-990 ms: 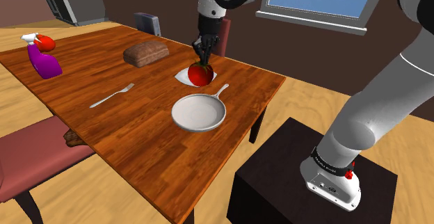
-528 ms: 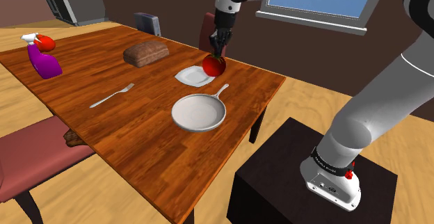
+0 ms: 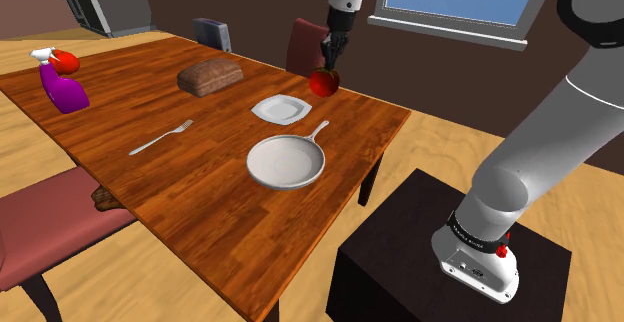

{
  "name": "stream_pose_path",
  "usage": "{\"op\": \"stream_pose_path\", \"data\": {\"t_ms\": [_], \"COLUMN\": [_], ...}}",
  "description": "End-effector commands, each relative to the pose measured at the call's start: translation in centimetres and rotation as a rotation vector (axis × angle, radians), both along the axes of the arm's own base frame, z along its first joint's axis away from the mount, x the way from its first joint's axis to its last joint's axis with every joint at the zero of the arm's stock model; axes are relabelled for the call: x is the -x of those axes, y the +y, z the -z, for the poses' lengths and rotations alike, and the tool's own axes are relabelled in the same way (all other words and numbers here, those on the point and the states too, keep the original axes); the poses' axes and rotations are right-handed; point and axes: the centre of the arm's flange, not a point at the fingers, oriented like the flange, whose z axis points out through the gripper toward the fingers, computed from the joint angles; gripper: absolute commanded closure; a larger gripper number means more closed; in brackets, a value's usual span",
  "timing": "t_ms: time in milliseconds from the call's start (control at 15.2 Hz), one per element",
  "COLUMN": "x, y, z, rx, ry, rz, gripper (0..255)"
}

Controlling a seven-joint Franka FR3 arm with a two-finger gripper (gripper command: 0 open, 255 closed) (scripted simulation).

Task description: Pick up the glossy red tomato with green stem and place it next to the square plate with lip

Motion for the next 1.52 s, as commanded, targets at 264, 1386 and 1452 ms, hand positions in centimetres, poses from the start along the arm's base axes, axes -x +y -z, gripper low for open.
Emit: {"op": "stream_pose_path", "data": {"t_ms": [264, 1386, 1452], "x": [-1.4, -2.4, -2.4], "y": [-7.9, -12.5, -12.5], "z": [0.1, 7.5, 8.0], "rx": [0.0, 0.0, 0.0], "ry": [-0.001, -0.001, -0.001], "rz": [-0.001, -0.001, -0.001], "gripper": [255, 255, 255]}}
